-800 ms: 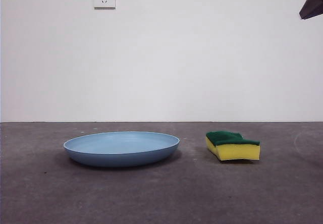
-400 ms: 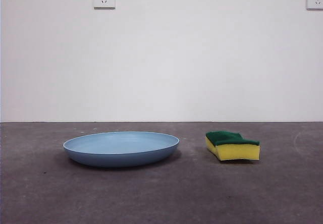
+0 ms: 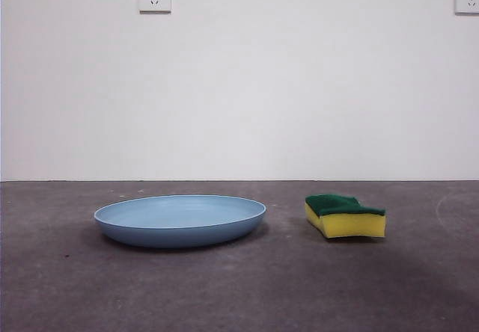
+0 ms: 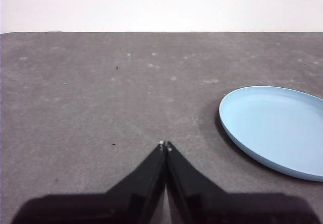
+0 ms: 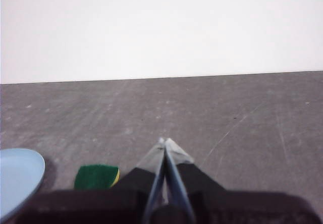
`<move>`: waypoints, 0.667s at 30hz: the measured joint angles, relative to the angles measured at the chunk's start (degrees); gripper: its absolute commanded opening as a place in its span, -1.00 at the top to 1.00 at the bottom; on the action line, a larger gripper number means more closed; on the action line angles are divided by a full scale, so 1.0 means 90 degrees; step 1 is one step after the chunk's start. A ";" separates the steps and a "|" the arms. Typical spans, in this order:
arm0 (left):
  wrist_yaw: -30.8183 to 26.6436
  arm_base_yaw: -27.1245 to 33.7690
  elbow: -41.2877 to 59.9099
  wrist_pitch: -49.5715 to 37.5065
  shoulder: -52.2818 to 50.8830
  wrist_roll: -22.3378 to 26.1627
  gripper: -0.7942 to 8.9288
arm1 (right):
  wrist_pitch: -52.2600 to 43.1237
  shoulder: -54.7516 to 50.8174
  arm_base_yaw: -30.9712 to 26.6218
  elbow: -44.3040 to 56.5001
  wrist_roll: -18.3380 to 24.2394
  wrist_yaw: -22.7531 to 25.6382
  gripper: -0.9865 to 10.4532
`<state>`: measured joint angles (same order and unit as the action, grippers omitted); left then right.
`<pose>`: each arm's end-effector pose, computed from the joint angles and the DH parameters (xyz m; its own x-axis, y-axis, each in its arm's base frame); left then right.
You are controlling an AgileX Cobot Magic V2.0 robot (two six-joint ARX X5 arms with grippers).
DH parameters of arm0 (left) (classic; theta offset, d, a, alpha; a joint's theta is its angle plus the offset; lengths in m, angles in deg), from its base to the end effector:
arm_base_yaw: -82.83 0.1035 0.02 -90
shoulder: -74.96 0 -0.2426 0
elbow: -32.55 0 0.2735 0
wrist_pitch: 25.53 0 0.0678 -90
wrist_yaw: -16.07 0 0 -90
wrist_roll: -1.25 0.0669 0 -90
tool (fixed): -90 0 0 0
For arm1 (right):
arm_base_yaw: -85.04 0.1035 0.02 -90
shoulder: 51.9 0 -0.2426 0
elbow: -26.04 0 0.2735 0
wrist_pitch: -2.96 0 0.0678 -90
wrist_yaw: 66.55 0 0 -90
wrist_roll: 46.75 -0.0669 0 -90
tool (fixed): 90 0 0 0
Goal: Pick up the plate,pick up the cloth,clean the plate with the cloth
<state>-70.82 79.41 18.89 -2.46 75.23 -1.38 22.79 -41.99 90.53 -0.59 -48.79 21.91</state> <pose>0.1756 -0.0141 0.1453 0.9793 -0.1129 -0.1679 0.1051 0.9930 -0.0543 0.1764 0.0188 0.2166 0.9910 0.1222 -0.0542 -0.1203 0.9920 0.0370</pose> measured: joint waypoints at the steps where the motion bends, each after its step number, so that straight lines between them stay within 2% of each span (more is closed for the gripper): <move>1: 0.0000 0.0000 0.0000 0.0000 0.0000 0.0000 0.84 | -0.0015 -0.0068 0.0000 0.0136 -0.0005 0.0000 0.82; 9: 0.0000 0.0000 0.0000 0.0002 0.0000 0.0000 0.84 | 0.0005 -0.0663 0.0000 0.1115 -0.0262 0.0000 0.83; 20: 0.0000 0.0000 0.0000 0.0000 0.0000 0.0000 0.84 | 0.0306 -0.1073 0.0000 0.1445 -0.0544 0.0002 0.83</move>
<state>-70.82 79.41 18.89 -2.46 75.23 -1.38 25.55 -51.65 90.53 12.42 -53.69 21.93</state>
